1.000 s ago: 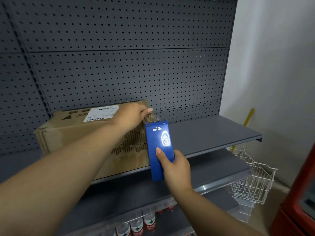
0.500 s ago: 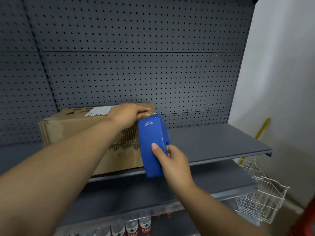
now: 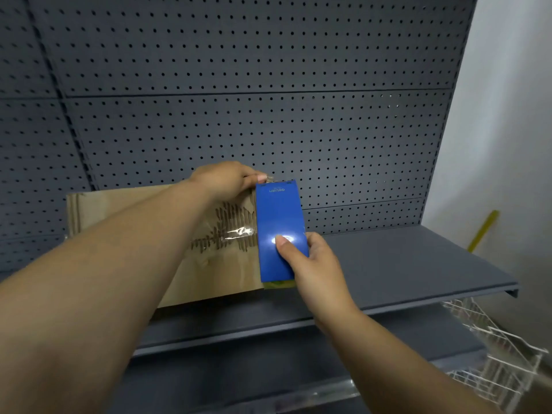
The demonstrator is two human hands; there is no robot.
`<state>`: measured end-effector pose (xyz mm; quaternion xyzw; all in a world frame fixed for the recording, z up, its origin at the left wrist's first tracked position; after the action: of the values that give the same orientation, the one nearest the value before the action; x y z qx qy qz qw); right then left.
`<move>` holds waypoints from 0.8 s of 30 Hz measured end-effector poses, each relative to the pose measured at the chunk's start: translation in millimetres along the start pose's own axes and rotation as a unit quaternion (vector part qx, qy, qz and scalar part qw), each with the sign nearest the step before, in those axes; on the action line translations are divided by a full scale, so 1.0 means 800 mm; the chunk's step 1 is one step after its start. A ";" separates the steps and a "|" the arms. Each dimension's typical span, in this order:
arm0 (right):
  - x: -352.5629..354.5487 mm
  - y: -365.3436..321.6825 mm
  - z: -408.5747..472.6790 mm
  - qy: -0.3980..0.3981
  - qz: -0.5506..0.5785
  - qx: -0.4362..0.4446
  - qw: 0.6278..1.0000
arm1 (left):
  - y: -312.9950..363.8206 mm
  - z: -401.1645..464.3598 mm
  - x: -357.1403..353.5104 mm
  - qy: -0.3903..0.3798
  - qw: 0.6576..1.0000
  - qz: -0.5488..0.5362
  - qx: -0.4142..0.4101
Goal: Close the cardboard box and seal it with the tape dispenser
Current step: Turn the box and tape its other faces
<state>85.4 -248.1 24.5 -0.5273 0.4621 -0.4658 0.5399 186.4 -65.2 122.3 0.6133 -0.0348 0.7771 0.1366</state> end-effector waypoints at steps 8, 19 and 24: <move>-0.016 -0.001 0.030 0.080 -0.020 0.003 0.997 | -0.004 0.012 0.008 0.031 0.998 0.055 0.019; -0.027 0.005 0.007 0.114 -0.015 -0.001 0.993 | 0.001 0.013 0.004 0.049 0.991 0.128 -0.008; -0.020 0.007 -0.004 0.120 -0.028 -0.001 0.992 | 0.007 0.007 0.003 0.043 0.990 0.135 -0.009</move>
<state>80.4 -232.8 19.1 -0.4806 0.5094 -0.5401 0.4667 190.1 -71.4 126.7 0.5681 -0.1181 0.8136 0.0369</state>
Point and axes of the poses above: each hand's wrist, its own z-axis towards the middle knuckle, its own x-axis out of the back of the hand, y = z × x, the point moved 4 cm from there along z, towards the middle knuckle, and after that the axes turned 11 degrees about -x, right-handed, at the moved point
